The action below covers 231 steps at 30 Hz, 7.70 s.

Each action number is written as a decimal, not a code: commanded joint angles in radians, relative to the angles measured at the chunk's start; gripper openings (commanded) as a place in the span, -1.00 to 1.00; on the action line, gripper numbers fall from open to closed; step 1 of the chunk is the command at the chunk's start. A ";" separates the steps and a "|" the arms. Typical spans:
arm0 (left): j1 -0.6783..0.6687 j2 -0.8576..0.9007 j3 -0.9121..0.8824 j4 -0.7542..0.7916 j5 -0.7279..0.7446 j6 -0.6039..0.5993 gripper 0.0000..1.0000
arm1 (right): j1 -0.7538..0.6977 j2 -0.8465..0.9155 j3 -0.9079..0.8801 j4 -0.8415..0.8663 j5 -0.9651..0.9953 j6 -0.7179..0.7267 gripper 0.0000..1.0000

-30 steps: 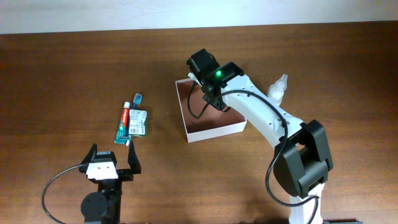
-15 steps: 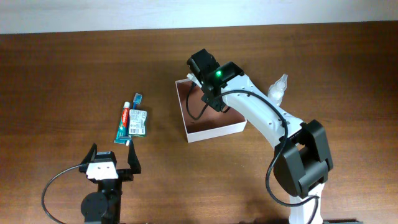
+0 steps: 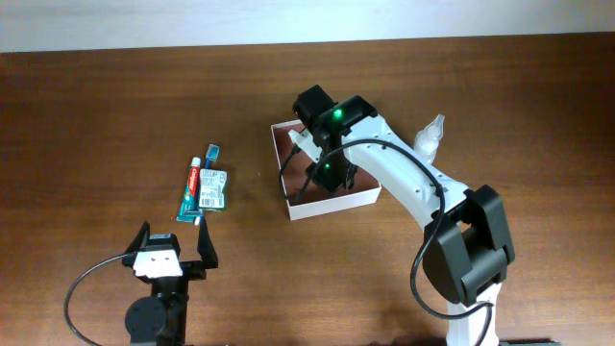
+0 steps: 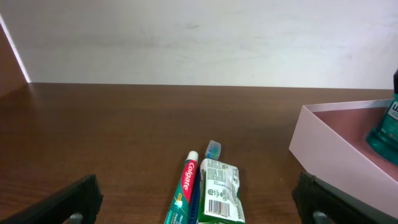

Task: Pack container
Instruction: 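Raise the right gripper out of the box and move right, then position the right gripper beside the box near the soap bottle, then move the right gripper over the white soap pump bottle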

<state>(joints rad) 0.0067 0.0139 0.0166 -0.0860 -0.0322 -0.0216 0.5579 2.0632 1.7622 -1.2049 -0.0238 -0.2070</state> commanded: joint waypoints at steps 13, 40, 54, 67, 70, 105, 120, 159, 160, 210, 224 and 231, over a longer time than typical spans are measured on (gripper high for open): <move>-0.004 -0.008 -0.008 0.003 0.014 0.016 0.99 | 0.009 0.002 -0.005 0.044 -0.407 0.026 -0.92; -0.004 -0.008 -0.008 0.003 0.014 0.016 0.99 | -0.098 -0.431 -0.030 -0.216 0.314 0.521 -0.92; -0.004 -0.008 -0.008 0.003 0.014 0.016 0.99 | -0.298 -0.431 -0.370 0.123 0.019 0.386 -0.92; -0.004 -0.008 -0.008 0.003 0.014 0.016 0.99 | -0.296 -0.429 -0.551 0.373 0.023 0.367 -0.92; -0.004 -0.008 -0.008 0.003 0.014 0.016 0.99 | -0.296 -0.429 -0.551 0.390 0.023 0.367 -0.92; -0.004 -0.008 -0.008 0.003 0.014 0.016 0.99 | -0.296 -0.422 -0.595 0.442 -0.060 0.368 -0.92; -0.004 -0.008 -0.008 0.003 0.014 0.016 0.99 | -0.296 -0.422 -0.597 0.427 -0.101 0.368 -0.92; -0.004 -0.008 -0.008 0.003 0.014 0.016 0.99 | -0.296 -0.418 -0.650 0.499 -0.193 0.367 -0.92; -0.004 -0.008 -0.008 0.003 0.014 0.016 0.99 | -0.296 -0.418 -0.650 0.499 -0.193 0.367 -0.92; -0.004 -0.008 -0.008 0.003 0.014 0.016 0.99 | -0.531 -0.227 -0.060 0.099 0.022 0.553 0.47; -0.004 -0.008 -0.008 0.003 0.014 0.016 0.99 | -0.529 -0.216 -0.061 0.090 0.017 0.561 0.16; -0.004 -0.008 -0.008 0.003 0.014 0.016 0.99 | -0.497 -0.210 -0.063 0.086 0.018 0.560 0.22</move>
<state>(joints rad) 0.0067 0.0139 0.0166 -0.0860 -0.0322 -0.0216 0.0414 1.8450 1.6966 -1.1179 -0.0151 0.3424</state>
